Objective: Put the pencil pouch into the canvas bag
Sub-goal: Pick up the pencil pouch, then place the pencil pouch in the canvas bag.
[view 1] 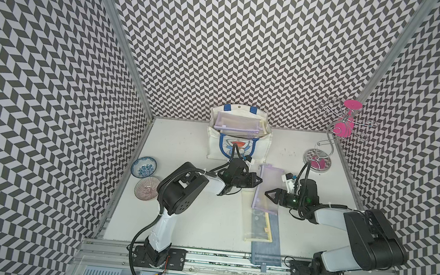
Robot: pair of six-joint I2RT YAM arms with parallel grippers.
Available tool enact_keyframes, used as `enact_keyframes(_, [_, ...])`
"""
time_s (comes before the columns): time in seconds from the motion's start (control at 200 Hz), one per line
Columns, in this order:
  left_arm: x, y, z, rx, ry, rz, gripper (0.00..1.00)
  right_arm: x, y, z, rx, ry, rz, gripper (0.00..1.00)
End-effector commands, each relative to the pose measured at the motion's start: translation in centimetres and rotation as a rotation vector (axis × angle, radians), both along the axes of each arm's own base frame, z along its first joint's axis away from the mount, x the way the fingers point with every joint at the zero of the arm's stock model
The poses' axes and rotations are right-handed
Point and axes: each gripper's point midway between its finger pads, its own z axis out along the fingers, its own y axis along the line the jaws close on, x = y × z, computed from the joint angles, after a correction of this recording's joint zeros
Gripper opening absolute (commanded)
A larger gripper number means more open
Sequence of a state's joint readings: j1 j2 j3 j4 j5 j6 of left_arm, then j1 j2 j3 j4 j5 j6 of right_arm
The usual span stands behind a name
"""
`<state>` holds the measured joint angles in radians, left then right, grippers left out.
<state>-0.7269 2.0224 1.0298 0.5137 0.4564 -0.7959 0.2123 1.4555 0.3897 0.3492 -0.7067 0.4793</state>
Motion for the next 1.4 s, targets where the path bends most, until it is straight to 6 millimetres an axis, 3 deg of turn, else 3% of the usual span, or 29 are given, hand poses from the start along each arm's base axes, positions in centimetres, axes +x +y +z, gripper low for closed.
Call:
enact_keyframes(0.0, [-1.1,-0.6,4.3,-0.071,-0.095,-0.048,0.0,0.1,0.1,2.2,0.005,-0.073,0.006,0.62])
enact_keyframes(0.065, [-1.8,-0.2,6.1,-0.078,-0.137,-0.054,0.0,-0.1,-0.1,3.0,-0.004,-0.089,0.002,0.71])
enact_keyframes(0.14, [-3.0,0.0,9.8,-0.063,-0.247,-0.069,0.0,-0.5,-0.3,4.0,-0.013,-0.109,-0.004,0.8])
enact_keyframes(0.3, [-4.6,0.8,16.0,0.153,-0.504,-0.087,0.0,-1.1,-0.9,7.0,-0.015,-0.183,-0.03,0.9])
enact_keyframes(0.411, [-1.9,4.0,19.6,0.337,-0.623,0.045,0.0,-1.2,-1.0,9.7,0.001,-0.246,-0.042,0.91])
enact_keyframes(0.531, [1.4,7.2,26.1,0.476,-0.837,0.172,0.0,-1.1,-1.2,11.6,0.008,-0.299,-0.057,0.91])
enact_keyframes(0.716, [5.8,9.8,33.4,0.736,-1.213,0.264,0.0,-1.4,-0.8,11.6,0.027,-0.286,-0.03,0.9])
enact_keyframes(0.836, [8.4,11.3,36.3,0.947,-1.413,0.358,0.0,-1.5,-0.6,11.7,0.045,-0.292,-0.022,0.9])
enact_keyframes(0.936, [11.3,11.8,36.9,1.114,-1.497,0.397,0.0,-1.4,-0.5,12.2,0.053,-0.309,-0.018,0.89])
enact_keyframes(1.016, [13.2,11.4,36.0,1.21,-1.543,0.383,0.0,-1.3,-0.4,12.5,0.053,-0.32,-0.014,0.89])
enact_keyframes(1.242, [18.1,11.7,28.7,1.392,-1.526,0.274,0.0,-1.1,-0.3,12.3,0.055,-0.32,-0.008,0.89])
enact_keyframes(1.397, [18.1,11.7,25.7,1.301,-1.442,0.249,0.0,-0.8,-0.2,12.0,0.057,-0.32,-0.007,0.88])
